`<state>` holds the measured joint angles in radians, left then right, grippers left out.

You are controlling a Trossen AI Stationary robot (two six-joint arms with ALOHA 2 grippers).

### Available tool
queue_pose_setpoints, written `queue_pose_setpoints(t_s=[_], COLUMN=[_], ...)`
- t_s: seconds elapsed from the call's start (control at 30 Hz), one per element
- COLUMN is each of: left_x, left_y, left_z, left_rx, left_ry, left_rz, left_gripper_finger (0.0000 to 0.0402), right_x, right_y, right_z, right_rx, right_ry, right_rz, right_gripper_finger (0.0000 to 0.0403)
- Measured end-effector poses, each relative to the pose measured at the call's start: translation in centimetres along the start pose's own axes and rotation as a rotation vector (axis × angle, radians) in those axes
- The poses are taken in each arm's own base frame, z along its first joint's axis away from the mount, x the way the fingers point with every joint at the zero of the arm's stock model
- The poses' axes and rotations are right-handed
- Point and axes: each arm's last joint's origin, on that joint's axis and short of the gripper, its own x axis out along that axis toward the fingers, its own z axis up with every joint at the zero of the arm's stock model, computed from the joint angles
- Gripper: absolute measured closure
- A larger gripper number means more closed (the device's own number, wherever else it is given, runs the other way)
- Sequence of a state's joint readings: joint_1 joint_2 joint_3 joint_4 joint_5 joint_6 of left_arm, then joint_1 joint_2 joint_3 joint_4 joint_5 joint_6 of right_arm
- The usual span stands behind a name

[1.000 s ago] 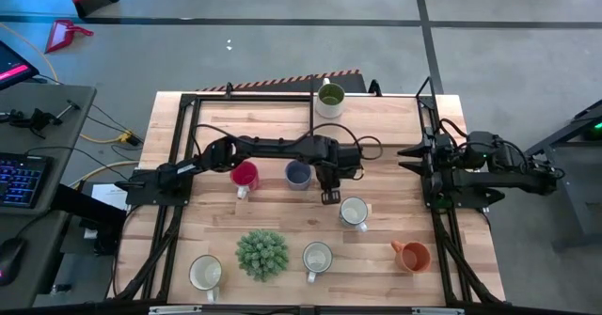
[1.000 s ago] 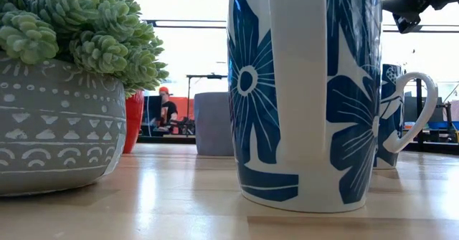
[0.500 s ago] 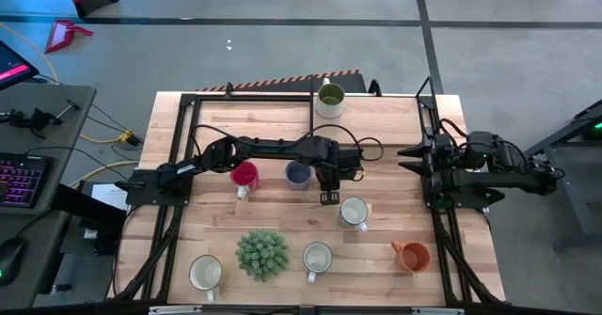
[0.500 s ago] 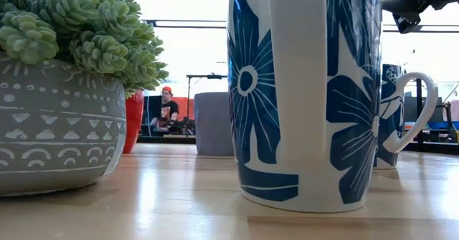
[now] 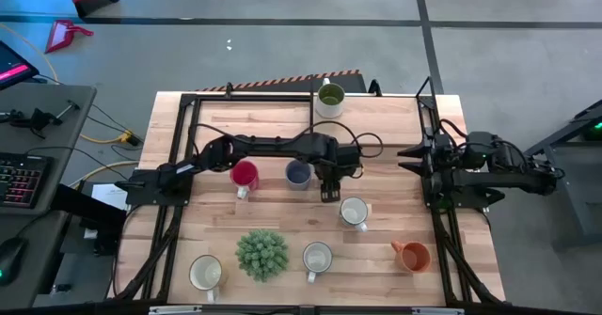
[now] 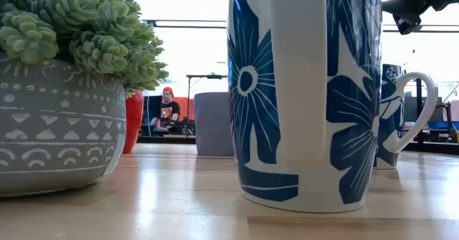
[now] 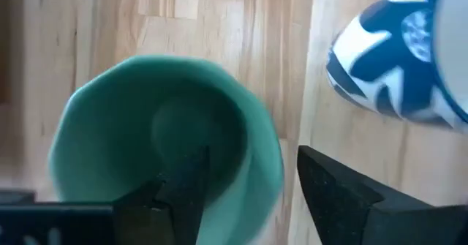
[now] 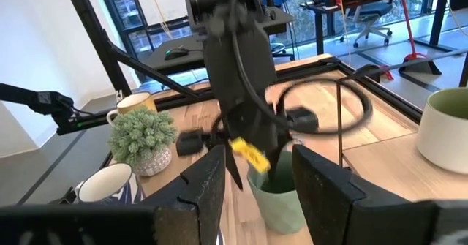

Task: Place coffee mugs
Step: Put the light green mug on the shelf

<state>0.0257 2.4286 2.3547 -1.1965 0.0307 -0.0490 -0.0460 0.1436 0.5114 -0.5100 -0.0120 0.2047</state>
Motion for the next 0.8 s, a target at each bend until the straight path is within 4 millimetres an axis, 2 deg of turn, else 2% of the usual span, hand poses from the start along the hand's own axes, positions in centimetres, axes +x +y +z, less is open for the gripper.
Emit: queue_pose_setpoints(t_s=[0.17, 0.4, 0.53, 0.7, 0.8], left_x=[-3.4, -9.4, -12.5, -15.0, -16.4], left_y=[-0.3, -0.9, -0.9, -0.4, -0.4], left_z=[-0.2, -1.0, -2.7, -5.3, -6.0], left_rx=[0.015, 0.154, 0.171, 0.180, 0.202], left_ry=[-0.042, -0.145, -0.098, 0.058, 0.024], left_rz=[-0.005, -0.092, -0.110, -0.110, -0.127], left_gripper_finger=[0.0198, 0.0198, 0.0202, 0.0207, 0.0209], right_x=[0.0, 0.0, 0.0, -0.1, 0.1], right_y=[0.0, 0.1, 0.1, 0.2, 0.2], right_z=[-0.1, 0.3, 0.9, 1.2, 1.2], right_rx=[-0.022, -0.110, -0.133, -0.087, -0.048], right_ry=[0.014, -0.035, -0.093, -0.129, -0.126], right_rz=[-0.003, 0.005, 0.001, 0.004, -0.011], right_gripper_finger=[0.0258, 0.0258, 0.0258, 0.0258, 0.0258])
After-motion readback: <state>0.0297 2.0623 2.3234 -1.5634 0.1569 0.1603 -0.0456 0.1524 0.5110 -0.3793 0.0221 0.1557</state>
